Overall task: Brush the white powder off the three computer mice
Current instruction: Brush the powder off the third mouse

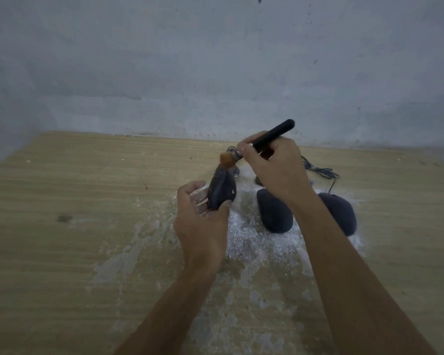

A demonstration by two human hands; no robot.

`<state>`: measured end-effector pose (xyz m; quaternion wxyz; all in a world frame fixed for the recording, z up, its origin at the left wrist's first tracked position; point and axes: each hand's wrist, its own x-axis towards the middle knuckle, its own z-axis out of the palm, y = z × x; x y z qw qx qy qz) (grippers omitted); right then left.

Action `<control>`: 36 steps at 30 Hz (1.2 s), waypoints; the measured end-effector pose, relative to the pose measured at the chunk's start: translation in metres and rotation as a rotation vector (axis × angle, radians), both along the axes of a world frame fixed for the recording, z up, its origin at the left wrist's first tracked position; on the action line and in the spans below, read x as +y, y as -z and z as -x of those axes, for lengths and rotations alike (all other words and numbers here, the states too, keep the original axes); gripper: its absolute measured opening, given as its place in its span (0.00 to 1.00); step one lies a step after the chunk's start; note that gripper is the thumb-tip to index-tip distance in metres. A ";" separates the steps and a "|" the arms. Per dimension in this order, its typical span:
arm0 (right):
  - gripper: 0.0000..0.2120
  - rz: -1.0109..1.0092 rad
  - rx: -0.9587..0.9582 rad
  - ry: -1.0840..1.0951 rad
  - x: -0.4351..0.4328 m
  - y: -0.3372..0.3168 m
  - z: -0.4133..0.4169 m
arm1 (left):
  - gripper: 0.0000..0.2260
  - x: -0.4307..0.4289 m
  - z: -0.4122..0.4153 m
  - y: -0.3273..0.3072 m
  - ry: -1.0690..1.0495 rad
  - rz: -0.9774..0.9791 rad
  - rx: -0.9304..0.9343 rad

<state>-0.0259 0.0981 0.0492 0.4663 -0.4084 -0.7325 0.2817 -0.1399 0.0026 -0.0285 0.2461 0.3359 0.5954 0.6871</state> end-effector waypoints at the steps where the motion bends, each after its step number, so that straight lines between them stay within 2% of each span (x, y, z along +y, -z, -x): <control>1: 0.05 0.046 0.010 -0.055 0.001 -0.001 -0.003 | 0.25 0.000 0.001 -0.001 -0.008 -0.007 0.019; 3: 0.05 0.166 -0.074 -0.199 0.001 0.001 -0.006 | 0.25 -0.001 0.002 -0.001 -0.015 -0.006 0.063; 4: 0.06 0.182 -0.099 -0.194 0.001 0.005 -0.005 | 0.26 -0.002 0.003 -0.001 -0.015 -0.004 0.088; 8: 0.07 0.048 0.015 0.158 0.006 0.012 0.004 | 0.26 -0.003 0.005 0.001 -0.017 -0.025 0.176; 12: 0.05 0.139 0.051 -0.052 0.006 0.012 -0.001 | 0.25 -0.002 0.007 0.003 -0.014 -0.030 0.233; 17: 0.07 -0.017 -0.065 0.143 0.002 0.013 0.007 | 0.27 -0.004 0.007 0.004 0.003 -0.042 0.300; 21: 0.06 0.079 -0.180 -0.143 -0.006 0.001 0.000 | 0.27 -0.003 0.008 0.006 0.004 -0.038 0.294; 23: 0.05 0.125 -0.165 -0.230 -0.010 -0.004 0.001 | 0.27 -0.003 0.010 0.006 0.004 -0.037 0.277; 25: 0.06 0.068 -0.127 -0.154 -0.010 -0.004 0.006 | 0.27 -0.002 0.010 0.006 0.006 -0.051 0.275; 27: 0.07 0.003 -0.169 -0.059 -0.009 -0.005 0.007 | 0.28 -0.002 0.012 0.007 0.002 -0.058 0.266; 31: 0.05 0.124 -0.247 -0.288 -0.014 -0.009 0.004 | 0.29 -0.001 0.012 0.007 0.017 -0.047 0.248; 34: 0.05 0.032 -0.156 -0.154 -0.013 -0.010 0.005 | 0.28 -0.001 0.012 0.006 0.018 -0.054 0.251; 36: 0.05 0.058 -0.244 -0.192 -0.014 -0.013 0.002 | 0.28 -0.002 0.010 0.005 0.015 -0.050 0.252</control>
